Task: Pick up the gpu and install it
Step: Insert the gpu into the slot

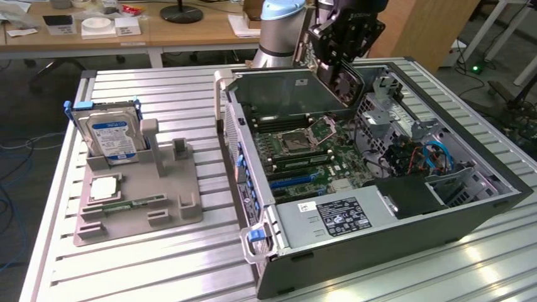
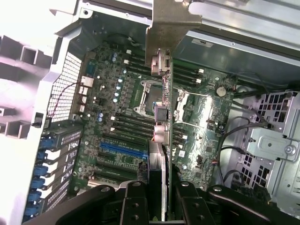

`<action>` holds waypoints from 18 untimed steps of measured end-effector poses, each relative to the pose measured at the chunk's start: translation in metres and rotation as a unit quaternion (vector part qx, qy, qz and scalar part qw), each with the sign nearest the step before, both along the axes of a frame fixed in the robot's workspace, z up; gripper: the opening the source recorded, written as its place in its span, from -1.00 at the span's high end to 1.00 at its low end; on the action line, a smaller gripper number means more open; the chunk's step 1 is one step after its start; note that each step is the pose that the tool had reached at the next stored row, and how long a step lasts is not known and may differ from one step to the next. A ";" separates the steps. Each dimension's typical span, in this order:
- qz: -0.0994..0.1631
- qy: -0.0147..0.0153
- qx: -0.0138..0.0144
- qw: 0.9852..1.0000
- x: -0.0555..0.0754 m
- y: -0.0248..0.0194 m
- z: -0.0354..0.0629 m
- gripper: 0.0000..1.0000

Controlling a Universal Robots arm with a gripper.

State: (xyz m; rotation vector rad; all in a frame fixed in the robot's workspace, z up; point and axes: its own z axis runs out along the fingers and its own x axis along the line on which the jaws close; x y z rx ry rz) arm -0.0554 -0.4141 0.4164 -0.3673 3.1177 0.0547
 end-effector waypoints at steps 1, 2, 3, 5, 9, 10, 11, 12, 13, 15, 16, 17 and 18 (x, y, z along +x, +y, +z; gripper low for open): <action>0.003 0.000 0.000 1.000 0.000 -0.0002 0.0000 0.45; 0.006 0.000 0.000 1.000 0.000 -0.0003 0.0000 0.45; 0.008 0.000 0.000 1.000 0.000 -0.0004 0.0000 0.45; 0.013 0.000 0.000 1.000 0.000 -0.0005 0.0000 0.45; 0.024 0.000 0.000 1.000 0.000 -0.0008 0.0000 0.45; 0.027 0.000 0.000 1.000 0.000 -0.0009 0.0000 0.45; 0.029 0.000 0.000 1.000 0.000 -0.0010 0.0000 0.45; 0.031 0.000 0.000 1.000 0.000 -0.0011 0.0000 0.45; 0.034 0.000 0.000 0.999 0.000 -0.0012 0.0000 0.45; 0.040 0.000 0.000 0.999 0.000 -0.0012 0.0000 0.45; 0.042 0.000 0.000 0.999 0.000 -0.0013 0.0000 0.45; 0.044 0.000 0.000 0.999 0.000 -0.0013 0.0000 0.45; 0.047 0.000 0.000 0.999 0.000 -0.0014 0.0000 0.45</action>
